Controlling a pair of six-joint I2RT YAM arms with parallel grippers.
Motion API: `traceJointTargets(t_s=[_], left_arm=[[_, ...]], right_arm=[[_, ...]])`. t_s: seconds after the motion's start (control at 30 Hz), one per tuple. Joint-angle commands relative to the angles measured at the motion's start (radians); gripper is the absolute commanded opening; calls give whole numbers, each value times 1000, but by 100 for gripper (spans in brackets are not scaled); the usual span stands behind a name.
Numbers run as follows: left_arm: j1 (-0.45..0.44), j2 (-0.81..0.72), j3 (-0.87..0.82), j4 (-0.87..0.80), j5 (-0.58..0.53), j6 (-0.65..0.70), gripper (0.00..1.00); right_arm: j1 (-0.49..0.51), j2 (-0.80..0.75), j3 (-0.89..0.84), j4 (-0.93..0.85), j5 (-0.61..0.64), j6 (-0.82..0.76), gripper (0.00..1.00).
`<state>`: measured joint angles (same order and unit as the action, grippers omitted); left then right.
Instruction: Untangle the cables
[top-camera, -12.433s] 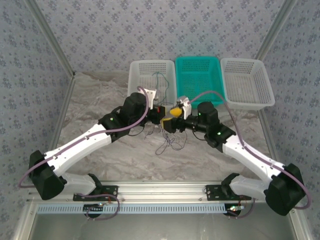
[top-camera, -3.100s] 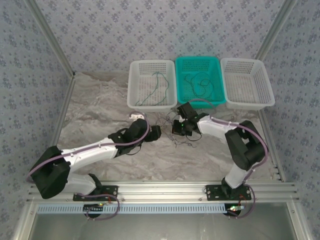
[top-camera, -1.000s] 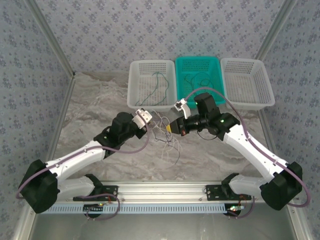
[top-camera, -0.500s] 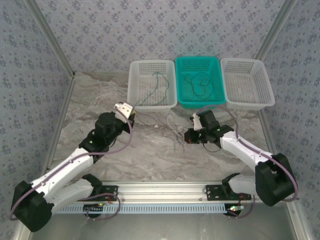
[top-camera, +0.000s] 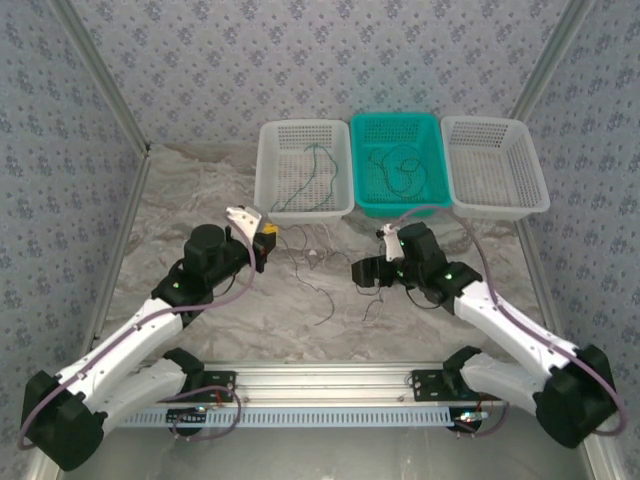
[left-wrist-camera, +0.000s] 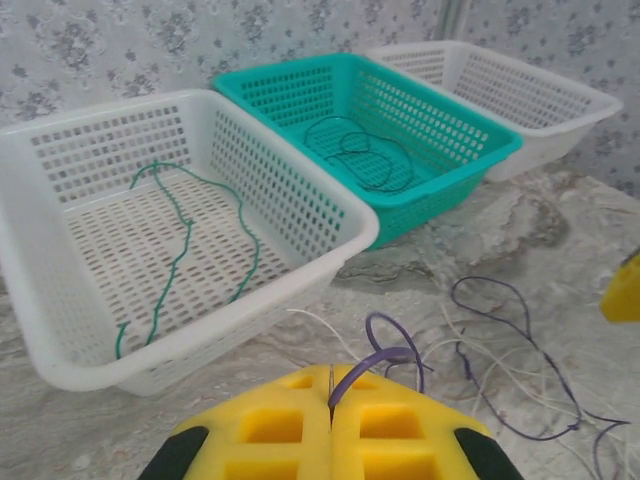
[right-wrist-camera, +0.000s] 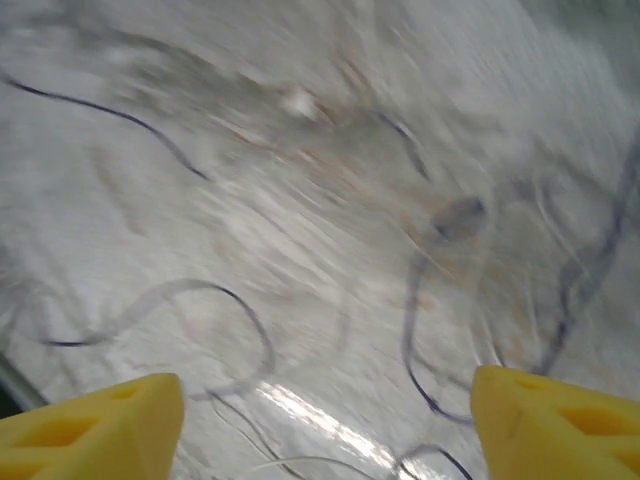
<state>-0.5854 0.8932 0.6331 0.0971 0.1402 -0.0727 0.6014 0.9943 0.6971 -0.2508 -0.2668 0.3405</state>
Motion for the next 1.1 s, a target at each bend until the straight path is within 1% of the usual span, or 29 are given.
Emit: traceJointTargets(t_s=[0.0, 0.13, 0.17, 0.2, 0.27, 0.33, 0.37, 0.4, 0.5, 0.53, 0.57, 0.63, 0.67, 0.73, 0.77, 0.83, 0.9, 1.0, 1.07], left_arm=[[-10, -25, 62, -9, 82, -27, 0], [-31, -13, 100, -58, 129, -25, 0], [-39, -10, 110, -73, 134, -22, 0], [-49, -8, 120, -87, 133, -19, 0], [-67, -5, 137, -107, 130, -15, 0], [-86, -7, 146, -112, 129, -11, 0], [-92, -8, 148, -111, 127, -7, 0], [-100, -10, 153, -112, 123, -4, 0], [-105, -20, 166, -140, 70, -1, 0], [-107, -26, 174, -160, 19, -8, 0], [-107, -29, 180, -182, -38, -22, 0], [-108, -31, 206, -240, -182, -98, 0], [-107, -31, 208, -248, -212, -128, 0], [-108, -36, 190, -210, -169, -156, 0], [-107, -37, 178, -181, -140, -165, 3], [-108, -40, 161, -130, -93, -181, 14], [-108, -39, 168, -132, -82, -191, 21], [-107, -54, 170, -125, -36, -193, 41], [-108, -69, 165, -111, 2, -199, 49]], right_arm=[[59, -10, 13, 199, 32, -142, 81], [125, 46, -16, 523, 13, -251, 82], [140, 71, -13, 572, 11, -285, 82], [152, 105, 2, 607, -5, -326, 82], [166, 177, 53, 610, -30, -375, 81], [164, 256, 98, 614, -17, -378, 77], [163, 288, 108, 626, 5, -372, 73], [159, 319, 119, 633, 24, -358, 66], [148, 358, 153, 604, 49, -305, 25], [142, 358, 164, 575, 20, -292, 18], [136, 353, 173, 547, -27, -281, 14], [136, 332, 192, 501, -135, -259, 5], [141, 319, 194, 488, -157, -253, 1], [158, 286, 197, 466, -161, -243, 0], [163, 271, 201, 454, -150, -238, 0], [165, 239, 224, 402, -116, -218, 0], [162, 216, 252, 352, -97, -211, 0], [156, 178, 288, 322, -84, -197, 0], [151, 151, 312, 321, -62, -185, 0]])
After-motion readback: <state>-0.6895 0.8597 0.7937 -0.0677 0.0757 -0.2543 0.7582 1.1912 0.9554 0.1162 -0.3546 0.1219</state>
